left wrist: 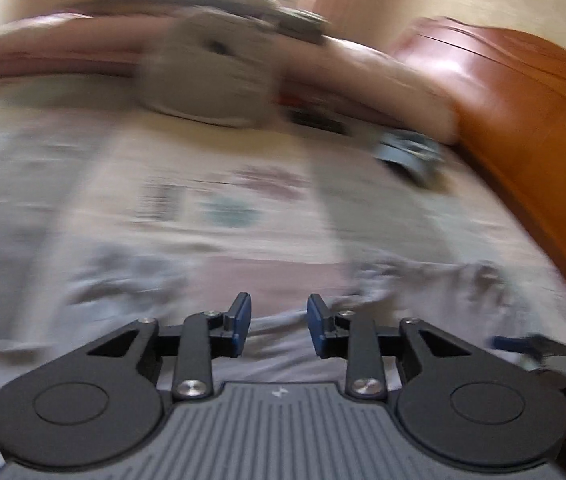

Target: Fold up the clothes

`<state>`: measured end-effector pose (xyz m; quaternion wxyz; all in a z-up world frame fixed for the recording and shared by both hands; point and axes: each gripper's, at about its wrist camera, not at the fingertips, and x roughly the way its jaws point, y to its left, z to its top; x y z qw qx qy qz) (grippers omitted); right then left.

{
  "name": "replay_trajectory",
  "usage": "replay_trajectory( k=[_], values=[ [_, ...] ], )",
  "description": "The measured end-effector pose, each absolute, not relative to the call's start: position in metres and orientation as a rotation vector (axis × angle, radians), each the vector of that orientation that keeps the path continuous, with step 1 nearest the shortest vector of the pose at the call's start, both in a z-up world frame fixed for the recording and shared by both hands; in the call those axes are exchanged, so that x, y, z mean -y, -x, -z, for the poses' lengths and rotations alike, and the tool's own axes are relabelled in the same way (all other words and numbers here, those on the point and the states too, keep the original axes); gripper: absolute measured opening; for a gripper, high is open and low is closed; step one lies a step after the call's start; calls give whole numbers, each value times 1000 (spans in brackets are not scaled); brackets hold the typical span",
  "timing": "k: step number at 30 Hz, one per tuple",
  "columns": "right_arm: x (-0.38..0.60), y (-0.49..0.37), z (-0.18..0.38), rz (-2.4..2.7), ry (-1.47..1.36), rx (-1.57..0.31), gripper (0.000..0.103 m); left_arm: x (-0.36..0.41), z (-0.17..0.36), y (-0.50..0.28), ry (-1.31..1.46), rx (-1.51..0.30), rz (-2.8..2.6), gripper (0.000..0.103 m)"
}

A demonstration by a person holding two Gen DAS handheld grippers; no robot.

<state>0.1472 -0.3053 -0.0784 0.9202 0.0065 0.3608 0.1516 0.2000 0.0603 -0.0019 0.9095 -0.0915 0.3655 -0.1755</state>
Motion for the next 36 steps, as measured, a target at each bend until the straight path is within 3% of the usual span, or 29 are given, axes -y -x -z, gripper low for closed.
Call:
replay_trajectory(
  k=[7, 15, 20, 24, 26, 32, 36],
  values=[
    [315, -149, 78, -341, -56, -739, 103, 8, 49, -270, 186, -843, 601, 31],
    [327, -147, 89, -339, -113, -768, 103, 21, 81, -283, 158, -934, 655, 32],
    [323, -146, 91, -339, -89, -764, 103, 20, 82, -287, 144, -971, 707, 43],
    [319, -149, 93, -332, -61, -759, 103, 15, 78, -300, 130, -936, 631, 43],
    [318, -150, 94, -327, -57, -757, 103, 6, 74, -307, 169, -926, 581, 38],
    [319, -149, 95, -329, -56, -748, 103, -1, 57, -312, 354, -882, 729, 43],
    [319, -149, 95, -323, -65, -746, 103, 12, 70, -327, 406, -970, 752, 43]
  ],
)
